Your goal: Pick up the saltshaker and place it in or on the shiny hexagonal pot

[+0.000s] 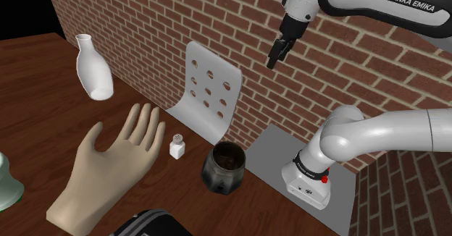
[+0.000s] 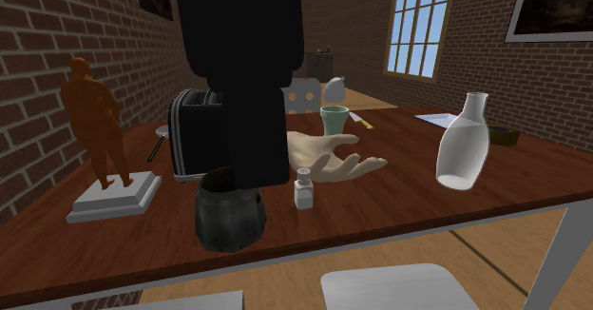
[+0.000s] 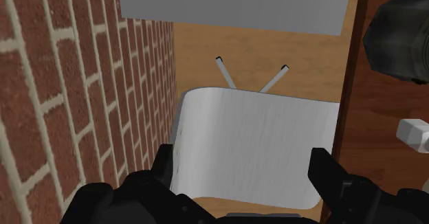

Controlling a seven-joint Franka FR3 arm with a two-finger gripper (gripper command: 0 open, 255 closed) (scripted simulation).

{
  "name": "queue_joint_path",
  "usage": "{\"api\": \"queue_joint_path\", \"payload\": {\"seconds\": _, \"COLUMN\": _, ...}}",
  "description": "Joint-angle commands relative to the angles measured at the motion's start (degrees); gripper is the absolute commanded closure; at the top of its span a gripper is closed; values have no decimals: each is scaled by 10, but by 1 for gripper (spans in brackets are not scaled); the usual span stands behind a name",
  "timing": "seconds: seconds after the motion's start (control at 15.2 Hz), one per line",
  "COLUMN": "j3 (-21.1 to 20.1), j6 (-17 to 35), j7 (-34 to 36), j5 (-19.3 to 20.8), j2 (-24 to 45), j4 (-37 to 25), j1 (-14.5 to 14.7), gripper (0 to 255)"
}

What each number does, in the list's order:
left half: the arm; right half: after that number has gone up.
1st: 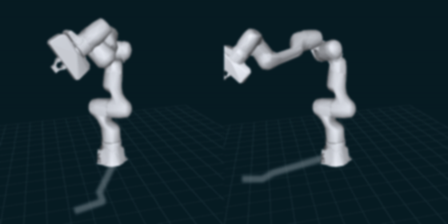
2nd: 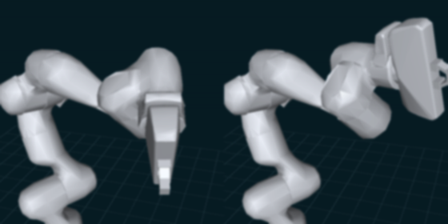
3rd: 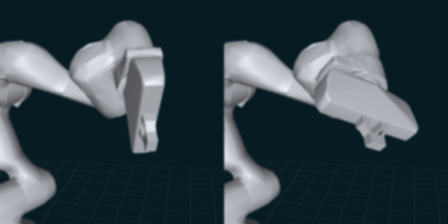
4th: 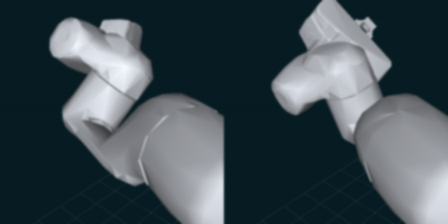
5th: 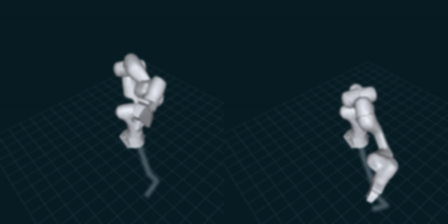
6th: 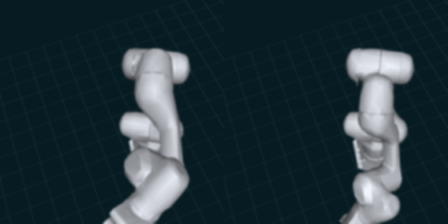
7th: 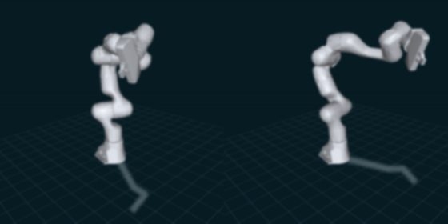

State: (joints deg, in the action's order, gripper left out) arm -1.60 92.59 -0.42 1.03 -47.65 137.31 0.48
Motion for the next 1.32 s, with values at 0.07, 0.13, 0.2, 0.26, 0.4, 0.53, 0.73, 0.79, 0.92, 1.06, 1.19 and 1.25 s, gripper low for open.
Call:
{"api": "queue_joint_path", "payload": {"seconds": 0.07, "j3": -12, "j6": 11, "j7": 12, "j5": -7, "j2": 2, "j4": 8, "j1": 4, "gripper": 0}}
{"api": "queue_joint_path", "payload": {"seconds": 0.13, "j3": -24, "j6": 22, "j7": 24, "j5": -14, "j2": 6, "j4": 15, "j1": 9, "gripper": 0}}
{"api": "queue_joint_path", "payload": {"seconds": 0.2, "j3": -37, "j6": 33, "j7": 36, "j5": -21, "j2": 10, "j4": 21, "j1": 13, "gripper": 0}}
{"api": "queue_joint_path", "payload": {"seconds": 0.26, "j3": -49, "j6": 44, "j7": 48, "j5": -27, "j2": 15, "j4": 27, "j1": 17, "gripper": 0}}
{"api": "queue_joint_path", "payload": {"seconds": 0.4, "j3": -74, "j6": 67, "j7": 72, "j5": -40, "j2": 27, "j4": 37, "j1": 26, "gripper": 0}}
{"api": "queue_joint_path", "payload": {"seconds": 0.53, "j3": -99, "j6": 91, "j7": 96, "j5": -52, "j2": 43, "j4": 43, "j1": 34, "gripper": 0}}
{"api": "queue_joint_path", "payload": {"seconds": 0.73, "j3": -138, "j6": 128, "j7": 132, "j5": -67, "j2": 73, "j4": 48, "j1": 45, "gripper": 0}}
{"api": "queue_joint_path", "payload": {"seconds": 0.79, "j3": -151, "j6": 140, "j7": 144, "j5": -71, "j2": 85, "j4": 48, "j1": 48, "gripper": 0}}
{"api": "queue_joint_path", "payload": {"seconds": 0.92, "j3": -177, "j6": 165, "j7": 169, "j5": -78, "j2": 110, "j4": 45, "j1": 52, "gripper": 0}}
{"api": "queue_joint_path", "payload": {"seconds": 1.06, "j3": -204, "j6": 190, "j7": 195, "j5": -81, "j2": 139, "j4": 40, "j1": 55, "gripper": 0}}
{"api": "queue_joint_path", "payload": {"seconds": 1.19, "j3": -231, "j6": 214, "j7": 222, "j5": -81, "j2": 171, "j4": 32, "j1": 56, "gripper": 0}}
{"api": "queue_joint_path", "payload": {"seconds": 1.25, "j3": -244, "j6": 226, "j7": 235, "j5": -79, "j2": 187, "j4": 27, "j1": 56, "gripper": 0}}
